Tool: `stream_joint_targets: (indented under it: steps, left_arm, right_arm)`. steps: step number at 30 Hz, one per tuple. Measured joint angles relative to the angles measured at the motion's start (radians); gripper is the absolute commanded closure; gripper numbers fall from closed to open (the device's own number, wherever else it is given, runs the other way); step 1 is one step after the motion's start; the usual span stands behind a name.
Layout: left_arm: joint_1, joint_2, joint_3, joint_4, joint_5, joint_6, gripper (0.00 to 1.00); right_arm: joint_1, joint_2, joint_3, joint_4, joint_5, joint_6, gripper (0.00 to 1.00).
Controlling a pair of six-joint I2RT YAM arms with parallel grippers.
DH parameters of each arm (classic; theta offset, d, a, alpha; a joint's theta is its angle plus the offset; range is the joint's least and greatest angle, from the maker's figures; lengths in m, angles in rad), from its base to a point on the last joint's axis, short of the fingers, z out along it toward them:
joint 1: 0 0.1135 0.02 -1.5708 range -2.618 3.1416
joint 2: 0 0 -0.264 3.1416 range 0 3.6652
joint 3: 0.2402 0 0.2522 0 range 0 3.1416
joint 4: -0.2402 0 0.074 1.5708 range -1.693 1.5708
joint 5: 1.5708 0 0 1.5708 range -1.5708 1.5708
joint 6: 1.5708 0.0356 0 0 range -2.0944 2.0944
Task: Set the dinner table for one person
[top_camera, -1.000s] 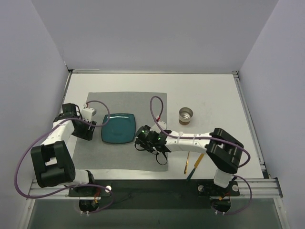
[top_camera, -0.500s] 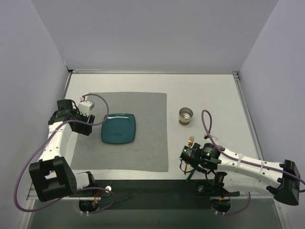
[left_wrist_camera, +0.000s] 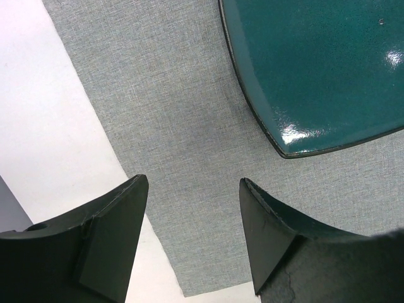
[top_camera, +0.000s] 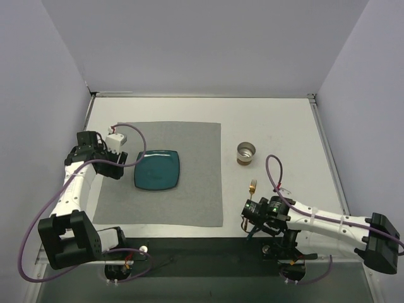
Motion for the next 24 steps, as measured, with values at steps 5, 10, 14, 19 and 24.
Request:
stream_joint_targets:
  steps: [5, 10, 14, 19, 24]
  left_arm:
    - [0.0, -0.016, -0.002, 0.0, 0.0, 0.001, 0.3]
    - [-0.001, -0.02, -0.007, -0.001, -0.003, 0.001, 0.3]
    - [-0.001, -0.02, -0.007, -0.001, -0.004, 0.001, 0.3]
    - [-0.001, -0.02, -0.007, 0.0, -0.003, 0.001, 0.3]
    - [-0.001, -0.023, -0.007, -0.002, -0.003, 0.01, 0.29]
  right_arm:
    - [-0.006, 0.091, -0.017, 0.08, -0.043, -0.027, 0.68]
    - [-0.013, 0.073, -0.059, 0.121, -0.065, -0.021, 0.71]
    - [-0.051, 0.025, -0.085, 0.131, -0.085, -0.014, 0.74]
    - [-0.122, -0.024, -0.103, 0.131, -0.111, -0.029, 1.0]
    - [-0.144, -0.011, -0.09, 0.124, -0.105, -0.051, 1.0]
